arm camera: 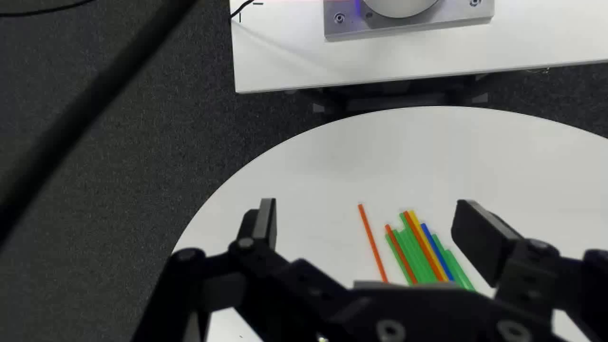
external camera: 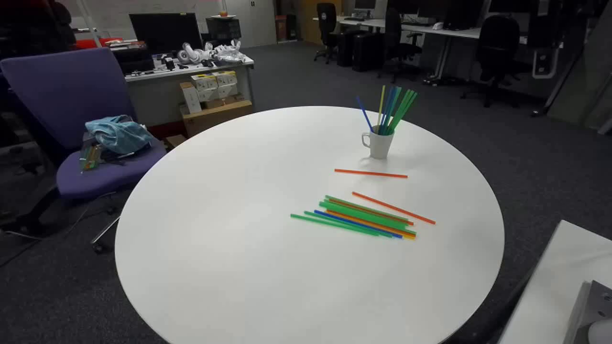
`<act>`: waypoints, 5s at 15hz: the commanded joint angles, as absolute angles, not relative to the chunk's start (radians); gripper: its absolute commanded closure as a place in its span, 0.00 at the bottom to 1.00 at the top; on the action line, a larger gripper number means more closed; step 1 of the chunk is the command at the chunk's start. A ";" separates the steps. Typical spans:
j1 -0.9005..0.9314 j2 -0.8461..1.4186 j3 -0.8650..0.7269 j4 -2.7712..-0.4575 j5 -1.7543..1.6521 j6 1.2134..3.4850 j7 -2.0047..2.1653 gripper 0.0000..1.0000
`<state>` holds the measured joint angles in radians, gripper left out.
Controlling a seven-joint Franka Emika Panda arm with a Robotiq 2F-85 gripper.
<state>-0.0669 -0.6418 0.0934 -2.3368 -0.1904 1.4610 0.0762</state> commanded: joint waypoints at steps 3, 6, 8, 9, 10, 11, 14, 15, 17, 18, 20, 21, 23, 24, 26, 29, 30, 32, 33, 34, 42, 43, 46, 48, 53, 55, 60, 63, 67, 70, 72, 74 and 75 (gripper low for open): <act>-0.062 -0.552 0.077 -2.283 -0.194 1.497 0.154 0.00; -0.075 -0.415 0.090 -2.218 -0.183 1.618 0.280 0.00; -0.079 -0.304 0.090 -2.175 -0.187 1.725 0.359 0.00; -0.081 -0.247 0.088 -2.159 -0.199 1.796 0.393 0.00; -0.080 -0.203 0.085 -2.147 -0.216 1.863 0.414 0.00; -0.082 -0.147 0.082 -2.126 -0.246 1.927 0.429 0.00; -0.081 -0.005 0.050 -2.071 -0.317 2.107 0.449 0.00; -0.080 0.036 0.035 -2.049 -0.334 2.156 0.468 0.00; -0.070 0.105 0.003 -2.007 -0.352 2.233 0.494 0.00; -0.064 0.130 -0.012 -1.988 -0.354 2.253 0.497 0.00; -0.054 0.171 -0.033 -1.951 -0.325 2.259 0.478 0.00; -0.050 0.176 -0.038 -1.943 -0.307 2.235 0.461 0.00; -0.042 0.171 -0.049 -1.974 -0.316 2.258 0.463 0.00; -0.040 0.177 -0.052 -1.968 -0.315 2.258 0.463 0.00; -0.038 0.179 -0.052 -1.963 -0.315 2.257 0.463 0.00; -0.033 0.184 -0.056 -1.960 -0.336 2.270 0.489 0.00; -0.028 0.198 -0.062 -1.947 -0.352 2.282 0.510 0.00; -0.014 0.253 -0.078 -1.893 -0.377 2.324 0.563 0.00; -0.007 0.281 -0.086 -1.865 -0.386 2.340 0.579 0.00; 0.002 0.320 -0.097 -1.830 -0.399 2.366 0.608 0.00; 0.034 0.589 -0.166 -1.583 -0.380 2.367 0.532 0.00; 0.036 0.621 -0.177 -1.548 -0.382 2.356 0.517 0.00; 0.053 0.717 -0.235 -1.445 -0.401 2.369 0.542 0.00; 0.059 0.769 -0.266 -1.384 -0.401 2.361 0.551 0.00; 0.056 0.842 -0.296 -1.286 -0.372 2.338 0.555 0.40; 0.042 0.839 -0.278 -1.258 -0.328 2.278 0.539 0.56; 0.035 0.820 -0.267 -1.145 -0.251 2.015 0.555 0.95; 0.030 0.788 -0.257 -1.094 -0.237 1.924 0.551 1.00; 0.034 0.724 -0.238 -1.065 -0.220 1.830 0.544 1.00; 0.032 0.681 -0.197 -1.033 -0.173 1.598 0.411 1.00; 0.041 0.677 -0.184 -1.003 -0.171 1.450 0.368 1.00; 0.060 0.697 -0.184 -0.977 -0.196 1.306 0.367 1.00; 0.077 0.708 -0.189 -0.981 -0.220 1.256 0.375 1.00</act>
